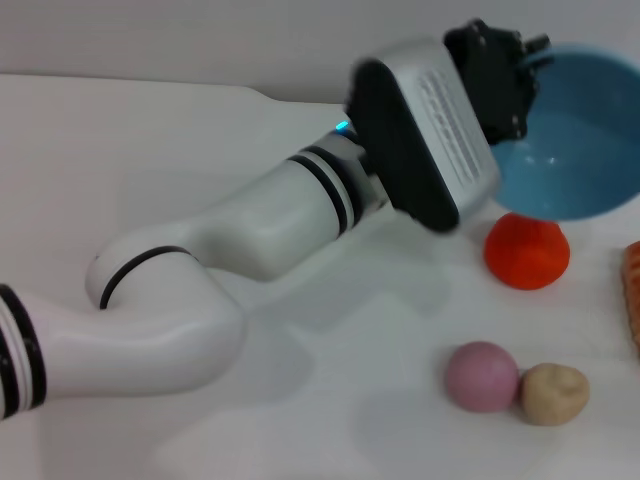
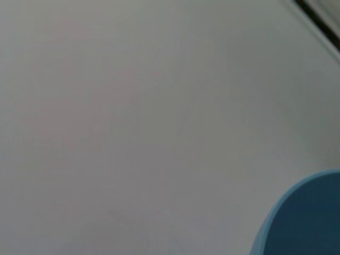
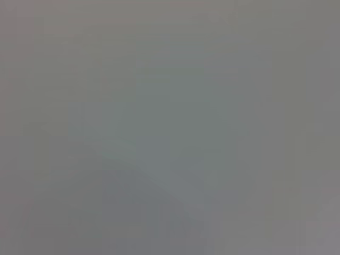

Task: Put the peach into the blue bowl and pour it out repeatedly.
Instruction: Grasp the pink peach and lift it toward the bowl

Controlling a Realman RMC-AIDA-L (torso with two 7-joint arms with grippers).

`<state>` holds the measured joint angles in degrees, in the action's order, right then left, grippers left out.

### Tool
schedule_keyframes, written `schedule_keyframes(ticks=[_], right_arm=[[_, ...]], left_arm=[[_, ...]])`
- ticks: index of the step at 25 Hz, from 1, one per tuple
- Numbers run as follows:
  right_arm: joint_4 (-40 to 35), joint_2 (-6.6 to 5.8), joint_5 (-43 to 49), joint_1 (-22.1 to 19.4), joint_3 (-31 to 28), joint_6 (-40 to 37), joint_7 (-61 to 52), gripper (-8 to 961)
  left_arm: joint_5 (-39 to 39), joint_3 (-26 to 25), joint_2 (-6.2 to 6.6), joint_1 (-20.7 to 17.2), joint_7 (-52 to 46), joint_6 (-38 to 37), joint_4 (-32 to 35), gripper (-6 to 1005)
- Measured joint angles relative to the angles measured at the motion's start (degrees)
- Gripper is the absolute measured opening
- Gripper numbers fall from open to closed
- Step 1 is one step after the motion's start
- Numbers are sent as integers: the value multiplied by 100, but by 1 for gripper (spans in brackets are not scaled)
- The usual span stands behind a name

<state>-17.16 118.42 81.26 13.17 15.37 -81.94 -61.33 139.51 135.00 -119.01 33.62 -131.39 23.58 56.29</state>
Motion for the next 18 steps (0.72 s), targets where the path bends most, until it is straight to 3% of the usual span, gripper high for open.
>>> schedule_keyframes(ticks=[6, 10, 14, 18], right_arm=[[-1223, -15, 2138, 180, 108, -352, -2343, 588], [-1894, -20, 3641, 530, 142, -935, -3497, 588], [-1952, -21, 4347, 940, 470, -979, -4242, 588], [-1590, -21, 4816, 1363, 879, -476, -4379, 588]], left_arm=[[-300, -274, 36, 244, -1988, 174, -463, -1], [-384, -597, 43, 413, -2678, 6, -751, -1], [-436, -845, 49, 515, -3005, -334, -884, -1], [-442, -847, 41, 528, -3006, -330, -951, -1]])
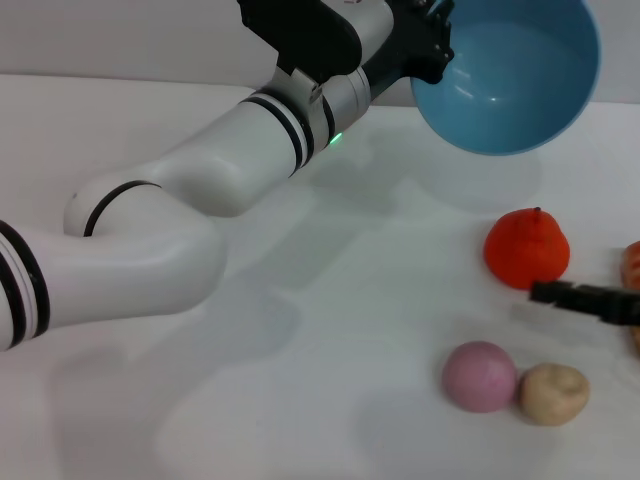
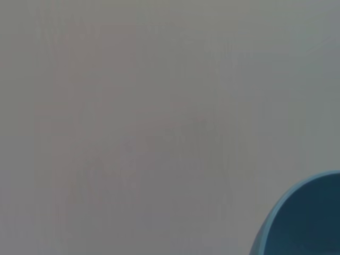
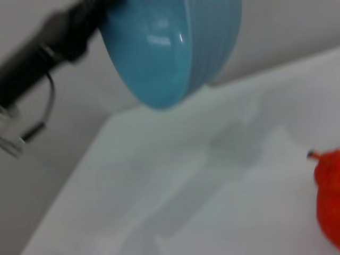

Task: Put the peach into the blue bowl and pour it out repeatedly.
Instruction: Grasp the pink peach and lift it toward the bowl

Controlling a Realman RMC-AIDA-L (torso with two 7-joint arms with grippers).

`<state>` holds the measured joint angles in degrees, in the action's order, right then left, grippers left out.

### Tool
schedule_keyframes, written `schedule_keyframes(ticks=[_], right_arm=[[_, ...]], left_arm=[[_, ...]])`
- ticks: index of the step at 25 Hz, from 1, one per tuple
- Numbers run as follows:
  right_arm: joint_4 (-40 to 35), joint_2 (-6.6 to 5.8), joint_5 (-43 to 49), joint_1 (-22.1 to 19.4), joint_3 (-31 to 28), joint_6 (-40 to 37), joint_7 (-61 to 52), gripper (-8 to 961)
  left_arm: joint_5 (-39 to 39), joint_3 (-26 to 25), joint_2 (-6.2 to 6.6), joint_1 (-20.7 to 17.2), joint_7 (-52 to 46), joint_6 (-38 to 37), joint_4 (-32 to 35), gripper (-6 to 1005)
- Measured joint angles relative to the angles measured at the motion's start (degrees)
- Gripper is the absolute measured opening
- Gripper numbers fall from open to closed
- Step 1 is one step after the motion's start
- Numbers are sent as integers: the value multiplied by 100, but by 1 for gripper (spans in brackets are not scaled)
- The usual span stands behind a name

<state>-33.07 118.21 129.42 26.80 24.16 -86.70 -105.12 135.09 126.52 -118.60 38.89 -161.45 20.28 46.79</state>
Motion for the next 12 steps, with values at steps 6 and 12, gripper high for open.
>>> schedule_keyframes(ticks=[6, 12], right_arm=[[596, 10, 799, 509, 600, 836, -361, 588], [928, 33, 872, 670, 976, 999, -369, 588]], left_arm=[[1, 23, -3, -10, 27, 2, -38, -1], [6, 39, -1, -28, 30, 3, -47, -1]])
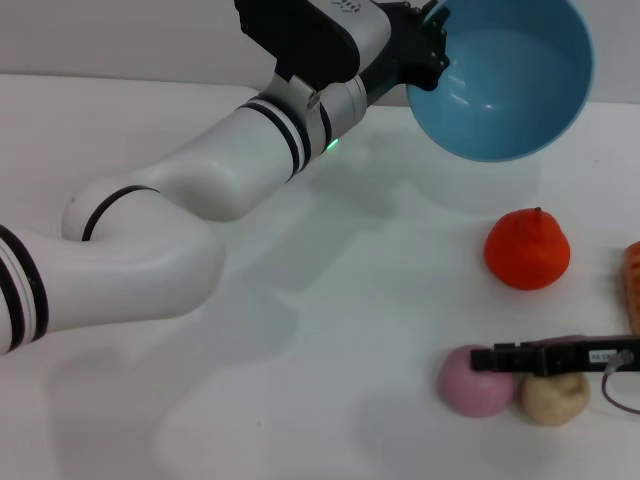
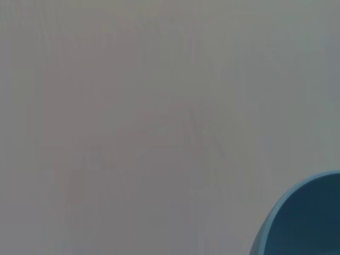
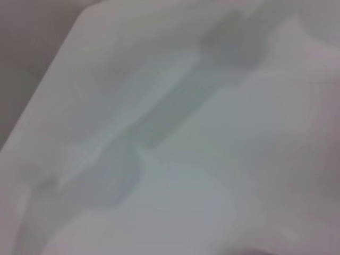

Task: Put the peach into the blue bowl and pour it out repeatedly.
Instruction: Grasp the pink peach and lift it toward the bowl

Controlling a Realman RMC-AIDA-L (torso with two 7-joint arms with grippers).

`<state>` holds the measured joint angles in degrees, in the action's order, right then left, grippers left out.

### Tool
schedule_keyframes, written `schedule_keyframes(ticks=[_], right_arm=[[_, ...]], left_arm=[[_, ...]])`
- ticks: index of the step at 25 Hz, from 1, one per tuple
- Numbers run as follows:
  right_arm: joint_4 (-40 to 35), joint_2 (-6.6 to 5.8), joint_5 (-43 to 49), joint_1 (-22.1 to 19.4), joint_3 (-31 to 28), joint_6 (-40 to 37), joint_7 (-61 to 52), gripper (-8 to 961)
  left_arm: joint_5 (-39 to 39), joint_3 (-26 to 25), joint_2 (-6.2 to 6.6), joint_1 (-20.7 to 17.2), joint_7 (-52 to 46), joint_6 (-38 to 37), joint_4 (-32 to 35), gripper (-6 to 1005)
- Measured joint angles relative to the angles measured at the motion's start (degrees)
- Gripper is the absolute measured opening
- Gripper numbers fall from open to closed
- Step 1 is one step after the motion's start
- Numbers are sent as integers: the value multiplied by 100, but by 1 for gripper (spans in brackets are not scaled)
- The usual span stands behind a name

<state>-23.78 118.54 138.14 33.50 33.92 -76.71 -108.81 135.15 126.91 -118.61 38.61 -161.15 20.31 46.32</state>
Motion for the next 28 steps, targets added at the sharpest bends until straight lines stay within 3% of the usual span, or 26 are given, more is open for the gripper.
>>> schedule_keyframes(ticks=[9, 14, 19, 25, 28], right_arm=[[79, 3, 4, 3, 113, 218, 13, 588], [15, 9, -17, -31, 113, 226, 66, 516], [6, 24, -243, 28, 125, 215, 262, 332], [-387, 14, -878, -142, 111, 17, 426, 76], [-907, 6, -1168, -424, 81, -423, 400, 58]], left_arm=[[0, 17, -15, 33, -2, 0, -60, 0], [-7, 24, -13, 33, -3, -29, -72, 0], [19, 26, -5, 32, -4, -200, -84, -1], [25, -405, 19, 304, 133, -1788, -42, -1], [30, -810, 22, 500, 388, -2793, -58, -1]])
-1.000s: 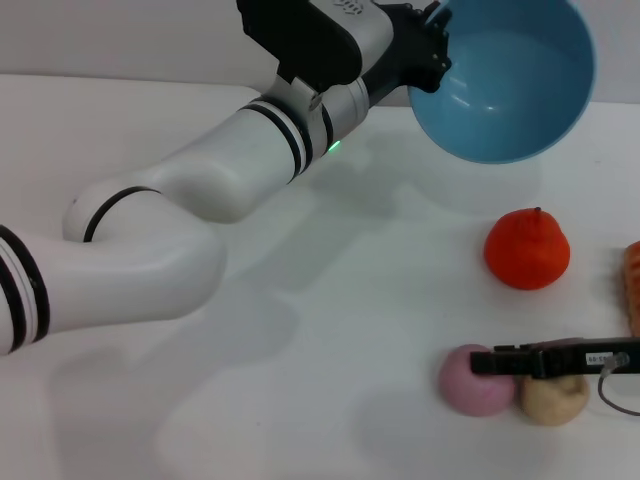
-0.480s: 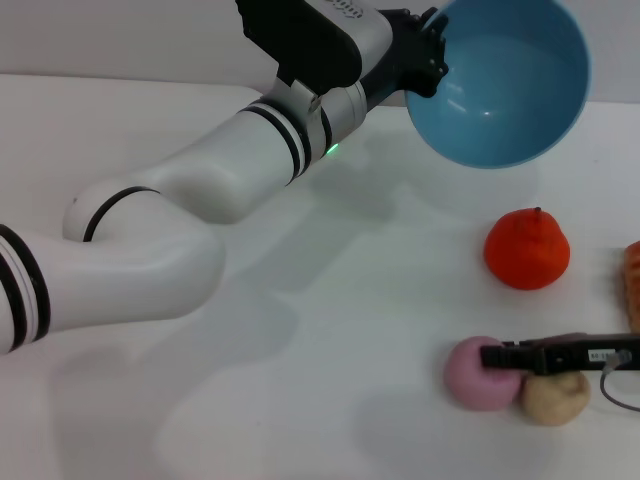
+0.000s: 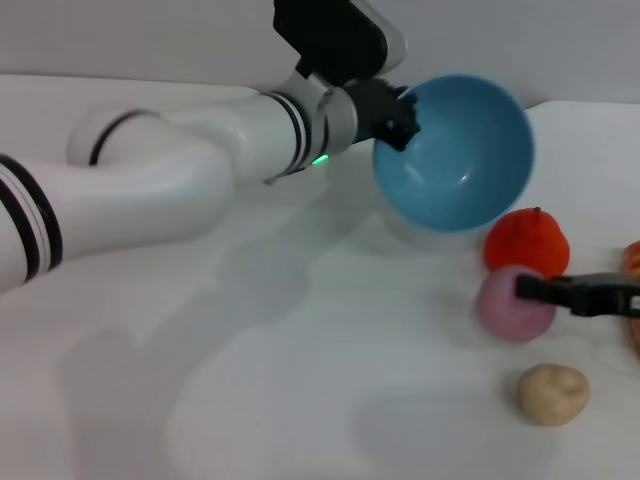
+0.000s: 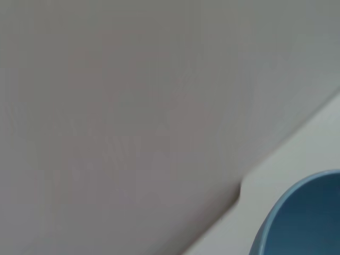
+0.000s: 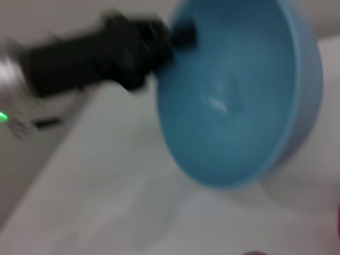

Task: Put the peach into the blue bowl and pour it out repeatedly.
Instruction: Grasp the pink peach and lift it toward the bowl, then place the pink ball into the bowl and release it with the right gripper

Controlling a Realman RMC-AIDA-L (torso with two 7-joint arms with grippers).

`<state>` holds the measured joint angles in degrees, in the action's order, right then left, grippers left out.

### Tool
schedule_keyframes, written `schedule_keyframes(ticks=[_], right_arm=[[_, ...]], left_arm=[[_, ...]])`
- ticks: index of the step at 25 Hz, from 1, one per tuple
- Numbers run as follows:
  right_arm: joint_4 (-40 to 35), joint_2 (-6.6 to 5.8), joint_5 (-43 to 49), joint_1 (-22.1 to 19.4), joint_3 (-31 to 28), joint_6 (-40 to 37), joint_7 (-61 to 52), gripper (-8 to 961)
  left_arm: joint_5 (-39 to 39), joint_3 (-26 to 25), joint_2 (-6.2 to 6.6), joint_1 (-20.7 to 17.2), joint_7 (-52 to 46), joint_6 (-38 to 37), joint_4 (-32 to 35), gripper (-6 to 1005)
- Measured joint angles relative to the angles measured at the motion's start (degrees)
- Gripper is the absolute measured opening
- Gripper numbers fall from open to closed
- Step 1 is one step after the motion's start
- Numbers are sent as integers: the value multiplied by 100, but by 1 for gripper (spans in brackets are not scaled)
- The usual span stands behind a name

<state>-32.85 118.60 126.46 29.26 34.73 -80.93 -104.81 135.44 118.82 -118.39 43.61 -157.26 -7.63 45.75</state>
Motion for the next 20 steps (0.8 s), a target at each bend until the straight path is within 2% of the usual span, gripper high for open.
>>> schedule_keyframes(ticks=[4, 6, 8, 14, 20], right_arm=[[-800, -5, -757, -422, -11, -1186, -136, 41], [-1144, 8, -1173, -587, -18, -1720, -160, 44], [-1320, 11, -1457, -663, -54, -1912, -162, 46], [-1324, -3, -1762, -450, -249, -1668, -155, 54], [-702, -22, -1749, 15, -109, -864, -132, 62]], left_arm=[[47, -618, 9, 231, 269, -1153, 15, 0], [128, -728, 11, 308, 282, -1384, 8, 0], [310, -850, 4, 411, 259, -1749, 14, 0], [406, -908, -37, 740, 206, -2862, 258, -1], [-19, -585, -37, 552, 230, -3068, 935, -2]])
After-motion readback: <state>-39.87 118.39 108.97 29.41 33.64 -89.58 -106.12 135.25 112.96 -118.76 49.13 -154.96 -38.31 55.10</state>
